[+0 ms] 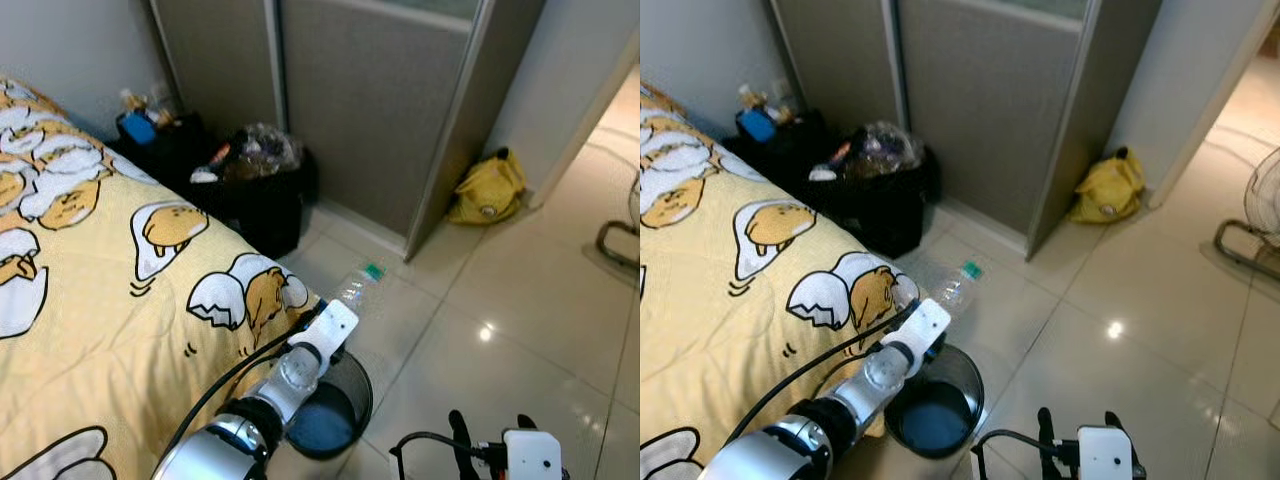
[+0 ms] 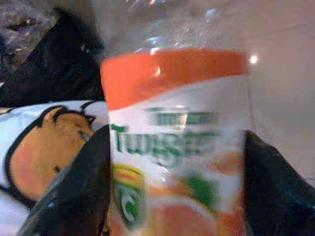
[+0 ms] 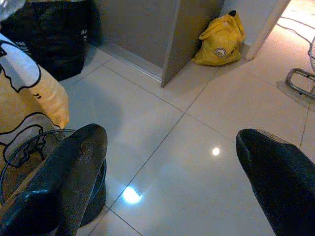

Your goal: Clean up the room

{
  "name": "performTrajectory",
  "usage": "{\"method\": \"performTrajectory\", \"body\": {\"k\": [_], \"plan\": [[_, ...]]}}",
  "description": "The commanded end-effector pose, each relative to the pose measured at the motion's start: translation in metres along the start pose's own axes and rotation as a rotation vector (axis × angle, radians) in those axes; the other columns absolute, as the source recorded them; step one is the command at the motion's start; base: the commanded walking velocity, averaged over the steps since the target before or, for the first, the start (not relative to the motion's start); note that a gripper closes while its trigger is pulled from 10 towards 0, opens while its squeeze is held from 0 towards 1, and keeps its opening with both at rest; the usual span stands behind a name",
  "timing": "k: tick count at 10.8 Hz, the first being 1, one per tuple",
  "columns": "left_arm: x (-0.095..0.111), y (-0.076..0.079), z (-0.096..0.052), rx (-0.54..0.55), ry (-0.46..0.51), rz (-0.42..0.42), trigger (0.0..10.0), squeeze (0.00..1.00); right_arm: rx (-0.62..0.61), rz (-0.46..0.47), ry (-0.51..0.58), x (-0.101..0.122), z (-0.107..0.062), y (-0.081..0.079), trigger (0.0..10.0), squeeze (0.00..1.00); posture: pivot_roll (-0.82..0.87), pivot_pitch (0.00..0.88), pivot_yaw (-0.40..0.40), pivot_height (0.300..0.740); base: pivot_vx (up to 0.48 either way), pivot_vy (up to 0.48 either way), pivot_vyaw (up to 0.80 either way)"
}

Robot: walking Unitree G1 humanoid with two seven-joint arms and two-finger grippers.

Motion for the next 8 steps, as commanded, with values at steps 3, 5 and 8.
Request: {"method": "performTrajectory", "body": {"k": [3, 5, 8], "plan": [[-0.010, -0.002, -0.001, 0.008, -0.039, -0.051, 10.0, 1.00, 0.010, -0.009, -0.030, -0.001, 0.000, 0.002, 10.0, 0.00, -0.25, 0.186, 0.022, 0.740, 0.000, 0.000, 0.00], [-0.011, 0.009, -0.003, -0.031, -0.032, -0.039, 10.0, 0.00, 0.033, -0.022, -0.025, 0.001, 0.009, 0.000, 10.0, 0.00, -0.23, 0.156, 0.023, 0.740, 0.000, 0.000, 0.00], [-0.023, -0.034, -0.017, 0.086, 0.144, -0.346, 10.0, 0.00, 0.051, 0.009, 0.055, 0.021, 0.058, -0.007, 10.0, 0.00, -0.11, 0.019, 0.036, 0.740, 0.000, 0.000, 0.00]]}}
Point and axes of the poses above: a point about 5 cm out from each wrist's last joint towards the gripper, its own z axis pointing out of the wrist towards the gripper, its own x axis along the axis of the wrist's last joint, y = z × x, the point moved 6 cm from there along z, pointing out of the wrist towards the gripper, and after that the axes turned 7 degrees about z, right-handed, at the moved point
